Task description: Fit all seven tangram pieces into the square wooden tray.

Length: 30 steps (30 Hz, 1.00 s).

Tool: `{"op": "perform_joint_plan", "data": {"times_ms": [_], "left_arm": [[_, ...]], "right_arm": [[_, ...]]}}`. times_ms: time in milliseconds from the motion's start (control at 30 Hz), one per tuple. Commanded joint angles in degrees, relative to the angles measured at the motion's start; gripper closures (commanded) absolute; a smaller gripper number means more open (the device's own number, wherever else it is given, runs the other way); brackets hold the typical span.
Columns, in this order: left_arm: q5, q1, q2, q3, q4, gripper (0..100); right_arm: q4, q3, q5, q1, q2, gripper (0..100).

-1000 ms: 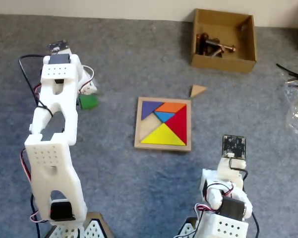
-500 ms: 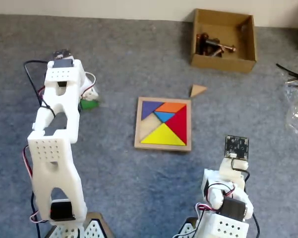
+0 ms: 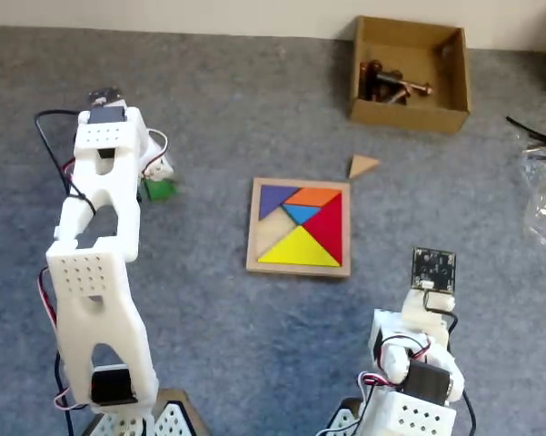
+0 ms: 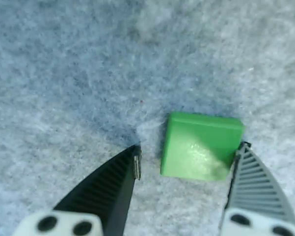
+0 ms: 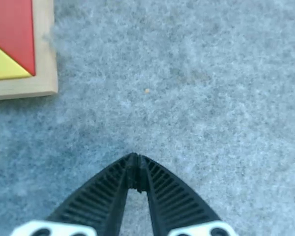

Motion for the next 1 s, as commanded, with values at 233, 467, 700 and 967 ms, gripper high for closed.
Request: {"op": "perform_joint_plan", "data": {"times_ms": [233,467,700,967], "left_arm": [[-4.4,-0.75,-0.57,-3.21,-3.52,85],[-7.47,-0.75,-0.48,-2.86,-4.13,88],[-13.27,0.66,-1.54,-4.44,-0.97,88],[-29.98,4.53,-1.98,-9.36,8.62,88]], "right_arm": [[-1.71,6.2,-0.44,0.84,-0.57,98.9],[-1.71,6.2,-0.44,0.84,-0.57,98.9],[-1.71,6.2,-0.44,0.84,-0.57,98.9],[-1.71,6.2,-0.44,0.84,-0.57,98.9]]}}
